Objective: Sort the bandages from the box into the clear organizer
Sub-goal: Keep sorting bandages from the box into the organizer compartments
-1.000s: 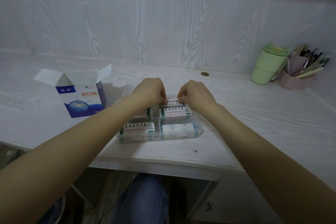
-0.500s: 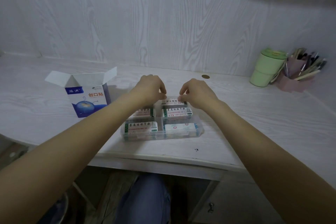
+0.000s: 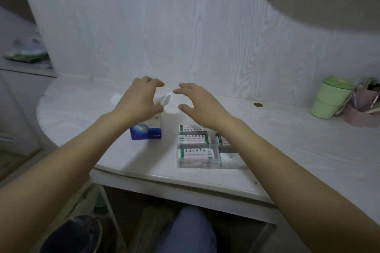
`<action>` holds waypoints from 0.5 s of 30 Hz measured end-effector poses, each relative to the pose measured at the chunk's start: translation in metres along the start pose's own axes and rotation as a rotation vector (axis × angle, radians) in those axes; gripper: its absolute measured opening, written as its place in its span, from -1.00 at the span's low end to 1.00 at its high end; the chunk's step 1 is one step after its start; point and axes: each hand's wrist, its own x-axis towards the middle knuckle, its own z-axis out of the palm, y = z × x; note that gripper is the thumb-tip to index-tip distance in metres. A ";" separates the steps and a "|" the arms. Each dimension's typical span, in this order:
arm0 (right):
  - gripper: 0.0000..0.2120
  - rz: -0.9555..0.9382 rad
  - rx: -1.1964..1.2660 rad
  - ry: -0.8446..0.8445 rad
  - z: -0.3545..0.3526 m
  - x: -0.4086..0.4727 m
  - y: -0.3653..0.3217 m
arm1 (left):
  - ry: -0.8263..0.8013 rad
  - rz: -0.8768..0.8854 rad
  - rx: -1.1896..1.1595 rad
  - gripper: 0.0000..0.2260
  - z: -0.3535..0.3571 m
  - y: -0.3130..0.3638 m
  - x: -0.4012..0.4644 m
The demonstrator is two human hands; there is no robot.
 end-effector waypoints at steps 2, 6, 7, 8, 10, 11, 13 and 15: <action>-0.59 0.002 0.015 -0.081 0.009 0.008 -0.008 | -0.200 -0.050 0.144 -0.29 -0.003 -0.022 0.001; -0.64 0.098 0.069 -0.175 0.022 0.018 -0.018 | -0.437 -0.071 0.238 -0.18 -0.004 -0.048 0.002; -0.65 0.118 0.083 -0.169 0.024 0.018 -0.020 | -0.435 -0.059 0.244 -0.19 -0.003 -0.051 0.002; -0.66 0.130 0.098 -0.159 0.025 0.018 -0.023 | -0.414 -0.041 0.251 -0.22 -0.001 -0.054 0.001; -0.67 0.137 0.108 -0.143 0.027 0.014 -0.028 | -0.344 0.002 0.245 -0.28 0.002 -0.060 -0.002; -0.67 0.135 0.106 -0.141 0.027 0.011 -0.030 | -0.305 0.020 0.228 -0.28 0.003 -0.063 -0.005; -0.68 0.125 0.106 -0.136 0.029 0.003 -0.033 | -0.237 0.048 0.164 -0.24 0.002 -0.069 -0.014; -0.68 0.104 0.087 -0.111 0.031 -0.005 -0.034 | -0.162 0.078 0.067 -0.21 0.000 -0.072 -0.027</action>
